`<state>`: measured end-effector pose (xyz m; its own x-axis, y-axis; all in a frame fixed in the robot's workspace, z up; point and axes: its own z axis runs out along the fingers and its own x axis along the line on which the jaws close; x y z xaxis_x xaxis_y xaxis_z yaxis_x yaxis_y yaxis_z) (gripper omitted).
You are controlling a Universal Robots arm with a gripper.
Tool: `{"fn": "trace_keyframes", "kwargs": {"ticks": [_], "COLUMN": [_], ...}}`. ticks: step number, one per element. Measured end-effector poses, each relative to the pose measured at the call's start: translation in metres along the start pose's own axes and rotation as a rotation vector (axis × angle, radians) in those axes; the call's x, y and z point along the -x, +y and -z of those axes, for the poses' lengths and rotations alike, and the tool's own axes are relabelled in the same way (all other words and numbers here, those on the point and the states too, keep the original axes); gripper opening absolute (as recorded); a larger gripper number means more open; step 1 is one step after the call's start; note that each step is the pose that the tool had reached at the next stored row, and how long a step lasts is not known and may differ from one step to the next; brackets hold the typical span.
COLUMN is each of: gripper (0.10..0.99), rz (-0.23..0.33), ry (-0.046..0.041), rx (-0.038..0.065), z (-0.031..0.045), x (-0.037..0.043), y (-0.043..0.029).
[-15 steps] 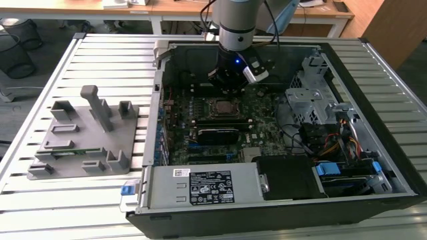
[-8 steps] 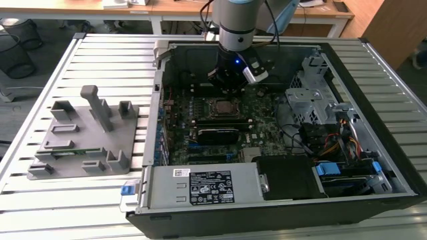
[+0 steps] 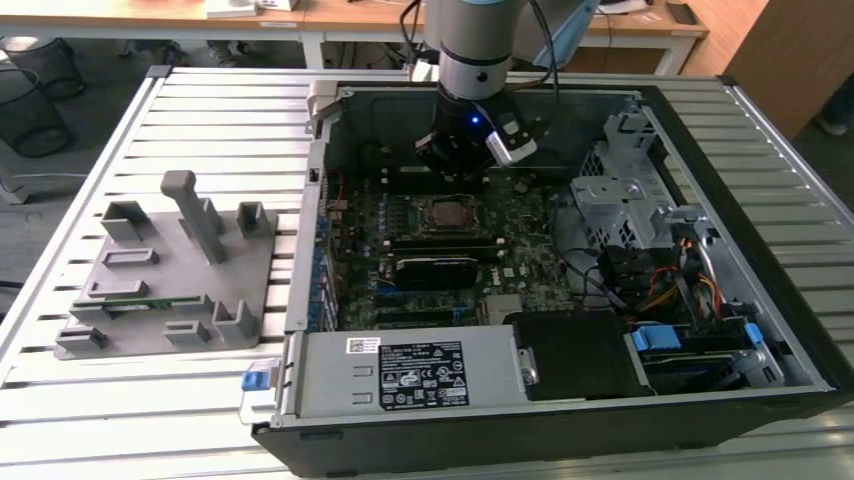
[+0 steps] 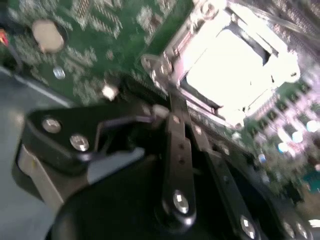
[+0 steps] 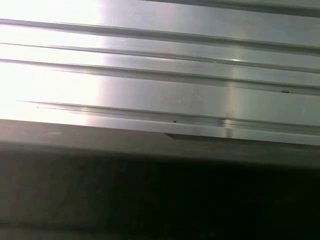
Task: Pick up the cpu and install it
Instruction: 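Install the first cpu locking lever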
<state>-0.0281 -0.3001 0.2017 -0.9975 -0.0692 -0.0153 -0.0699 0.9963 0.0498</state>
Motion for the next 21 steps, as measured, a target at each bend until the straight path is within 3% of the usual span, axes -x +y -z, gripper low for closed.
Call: {"fn": "trace_keyframes", "kwargs": {"ticks": [10, 21], "gripper": [0.106, 0.106], "rz": [0.000, 0.000], "ry": [0.0009, 0.0008], "rx": [-0.009, -0.009], "z": [0.0024, 0.0024], "x": [-0.0001, -0.0001], "y": [-0.0020, -0.0043]}}
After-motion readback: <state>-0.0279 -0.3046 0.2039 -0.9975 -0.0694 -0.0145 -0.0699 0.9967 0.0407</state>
